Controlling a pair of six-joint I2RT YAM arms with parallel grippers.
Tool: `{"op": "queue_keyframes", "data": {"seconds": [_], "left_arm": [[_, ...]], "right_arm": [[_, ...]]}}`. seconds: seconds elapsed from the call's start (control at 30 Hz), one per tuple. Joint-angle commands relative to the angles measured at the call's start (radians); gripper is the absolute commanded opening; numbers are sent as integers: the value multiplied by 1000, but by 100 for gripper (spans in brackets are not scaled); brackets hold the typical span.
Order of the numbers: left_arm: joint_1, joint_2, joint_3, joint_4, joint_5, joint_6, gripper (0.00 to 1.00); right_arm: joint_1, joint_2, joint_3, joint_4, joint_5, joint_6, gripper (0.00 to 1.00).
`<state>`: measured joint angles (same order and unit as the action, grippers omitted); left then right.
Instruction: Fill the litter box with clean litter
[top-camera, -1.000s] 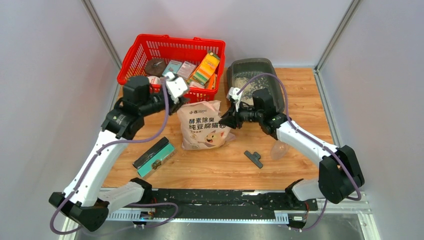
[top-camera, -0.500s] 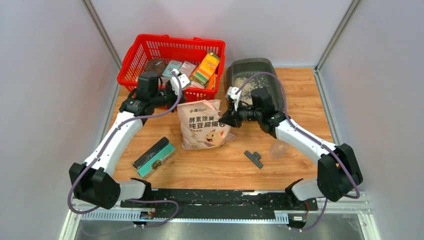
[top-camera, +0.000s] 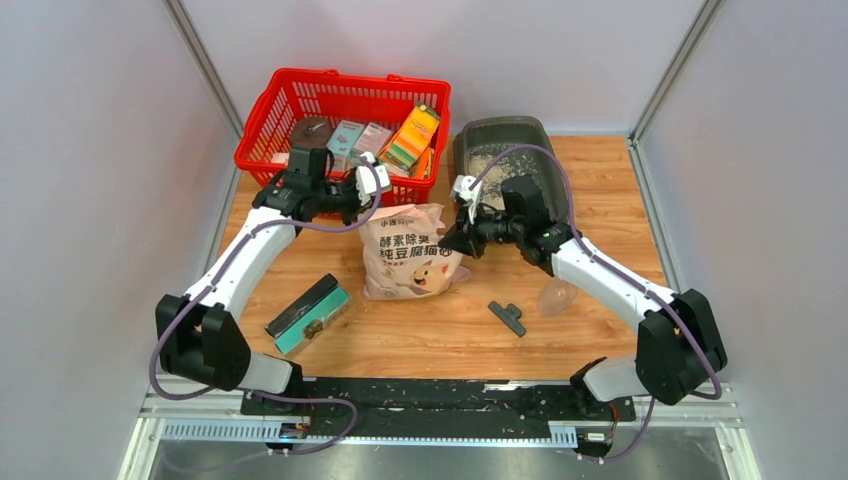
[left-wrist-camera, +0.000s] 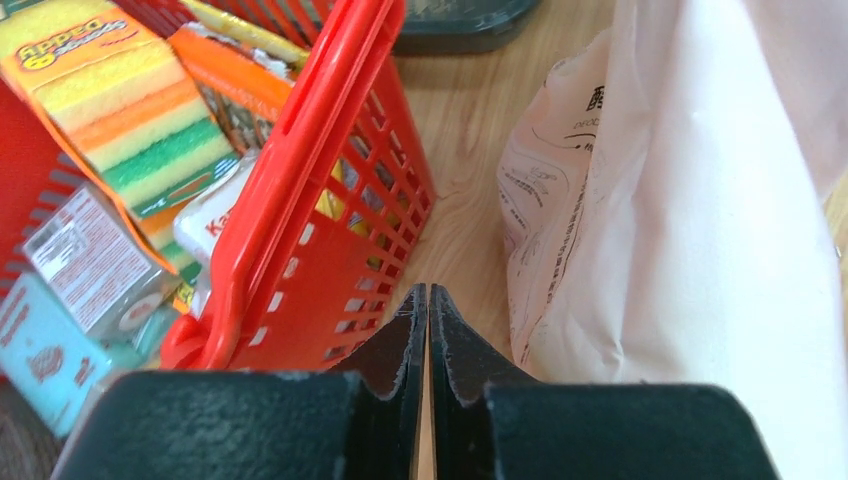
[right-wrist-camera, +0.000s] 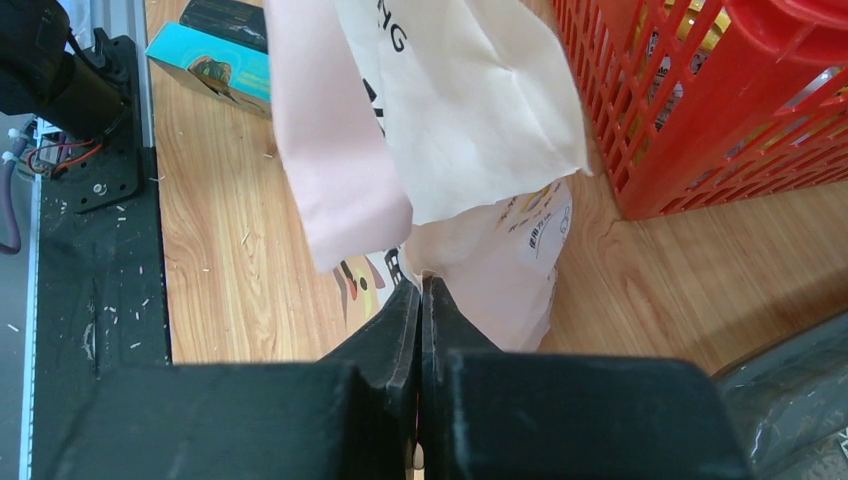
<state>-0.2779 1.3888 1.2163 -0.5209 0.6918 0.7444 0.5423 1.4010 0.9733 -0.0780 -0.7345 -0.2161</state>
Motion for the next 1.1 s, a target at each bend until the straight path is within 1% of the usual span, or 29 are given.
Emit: {"op": "queue_keyframes", "data": {"seconds": [0.0, 0.1, 0.27, 0.4, 0.5, 0.53, 0.6, 0.63, 0.7, 0.73, 0.8, 0.87, 1.07], "left_arm": [[9, 52, 28, -94, 146, 127, 9], [8, 64, 38, -100, 179, 127, 10], [38, 55, 107, -221, 179, 205, 11], [54, 76, 115, -212, 183, 188, 11], [45, 114, 118, -208, 239, 187, 12], [39, 128, 95, -147, 255, 137, 11], [11, 136, 59, -59, 232, 69, 11], [-19, 141, 20, 19, 207, 38, 11], [-49, 148, -15, 91, 187, 24, 10], [-85, 153, -38, 160, 158, 13, 10], [-113, 165, -41, 212, 141, -10, 10], [-147, 193, -21, 233, 140, -27, 10], [-198, 265, 71, 177, 163, -10, 10]], "right_arm": [[4, -85, 13, -32, -11, -40, 0], [4, -111, -19, -39, -23, -58, 0], [5, -146, -77, -19, -49, -66, 0], [4, -171, -96, -38, -75, -129, 0], [4, -184, -91, -83, -88, -193, 0], [4, -188, -91, -94, -97, -206, 0], [4, -209, -103, -118, -100, -232, 0], [4, -215, -107, -123, -97, -232, 0], [4, -232, -113, -137, -92, -227, 0], [2, -240, -119, -138, -85, -224, 0], [2, -249, -127, -138, -79, -218, 0], [-4, -257, -136, -135, -78, -216, 0], [-30, -252, -151, -105, -92, -215, 0]]}}
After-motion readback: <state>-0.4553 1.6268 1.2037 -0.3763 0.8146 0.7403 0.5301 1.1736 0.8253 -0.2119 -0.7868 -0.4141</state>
